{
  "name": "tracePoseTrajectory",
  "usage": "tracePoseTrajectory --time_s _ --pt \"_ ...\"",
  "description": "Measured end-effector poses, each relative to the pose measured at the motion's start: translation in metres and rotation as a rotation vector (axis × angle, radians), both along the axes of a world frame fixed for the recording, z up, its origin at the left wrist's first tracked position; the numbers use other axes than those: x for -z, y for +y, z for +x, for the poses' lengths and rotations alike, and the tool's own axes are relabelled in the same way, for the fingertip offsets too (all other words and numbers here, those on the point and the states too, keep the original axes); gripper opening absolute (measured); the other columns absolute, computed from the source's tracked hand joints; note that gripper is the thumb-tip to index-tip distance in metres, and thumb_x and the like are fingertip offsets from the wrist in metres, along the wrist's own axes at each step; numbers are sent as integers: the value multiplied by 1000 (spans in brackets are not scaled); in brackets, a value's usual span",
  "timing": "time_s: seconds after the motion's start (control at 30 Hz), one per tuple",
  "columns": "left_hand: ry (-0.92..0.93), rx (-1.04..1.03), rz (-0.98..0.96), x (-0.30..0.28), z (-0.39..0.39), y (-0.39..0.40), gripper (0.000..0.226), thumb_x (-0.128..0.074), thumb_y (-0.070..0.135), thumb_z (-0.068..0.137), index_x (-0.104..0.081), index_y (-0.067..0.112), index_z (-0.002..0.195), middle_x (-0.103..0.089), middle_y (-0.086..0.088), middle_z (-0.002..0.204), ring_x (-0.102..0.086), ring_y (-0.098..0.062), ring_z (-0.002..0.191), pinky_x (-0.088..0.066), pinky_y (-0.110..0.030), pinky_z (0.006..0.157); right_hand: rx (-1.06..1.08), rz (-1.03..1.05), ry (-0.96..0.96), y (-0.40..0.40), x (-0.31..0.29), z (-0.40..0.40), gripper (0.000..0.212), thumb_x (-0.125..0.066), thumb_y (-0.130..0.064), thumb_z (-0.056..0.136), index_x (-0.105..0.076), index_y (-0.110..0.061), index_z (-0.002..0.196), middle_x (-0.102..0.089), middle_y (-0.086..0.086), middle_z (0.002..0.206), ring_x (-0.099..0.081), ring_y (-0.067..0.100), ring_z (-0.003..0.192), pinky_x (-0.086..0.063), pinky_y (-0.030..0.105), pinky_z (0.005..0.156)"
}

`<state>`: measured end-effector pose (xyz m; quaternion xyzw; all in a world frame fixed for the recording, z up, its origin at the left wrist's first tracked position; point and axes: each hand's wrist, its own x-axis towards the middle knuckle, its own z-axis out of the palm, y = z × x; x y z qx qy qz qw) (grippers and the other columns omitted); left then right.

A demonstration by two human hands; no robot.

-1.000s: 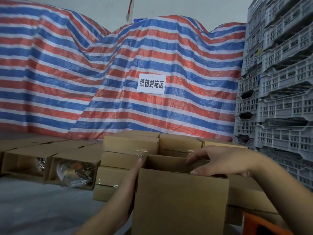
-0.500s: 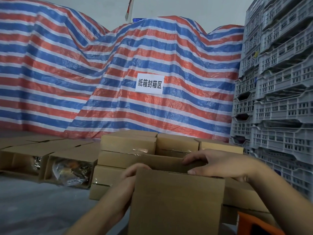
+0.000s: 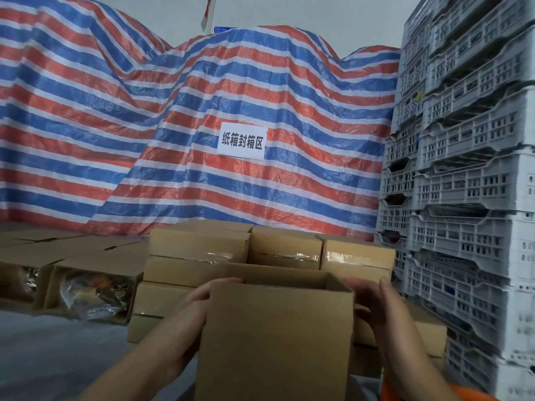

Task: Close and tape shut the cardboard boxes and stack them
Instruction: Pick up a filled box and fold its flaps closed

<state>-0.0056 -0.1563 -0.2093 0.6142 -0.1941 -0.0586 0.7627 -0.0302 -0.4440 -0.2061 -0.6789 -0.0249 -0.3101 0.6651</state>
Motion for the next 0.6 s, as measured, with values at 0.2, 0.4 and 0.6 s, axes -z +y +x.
tracePoseTrajectory --time_s 0.2,0.4,0.6 --pt "-12 -16 -37 1 0 -2 36 -68 29 66 -76 36 101 -74 -15 96 -69 -22 69 -52 -32 59 -13 -384 -169 15 12 -12 28 -45 -44 102 -67 -60 103 -65 -37 108 -54 -11 113 -37 8 89" --pt "-18 -9 -47 1 0 -3 36 -67 28 67 -76 34 102 -75 -14 96 -71 -23 72 -54 -33 64 -119 -579 -214 29 24 -24 36 -55 -71 78 -60 -65 113 -63 -28 120 -60 -5 111 -49 10 86" --pt "-17 -13 -23 1 -2 -5 22 -61 18 80 -77 29 90 -72 -9 75 -67 -18 59 -50 -28 50 -199 -593 -170 29 18 -24 43 -55 -73 81 -68 -48 113 -73 -14 109 -68 4 102 -52 13 79"
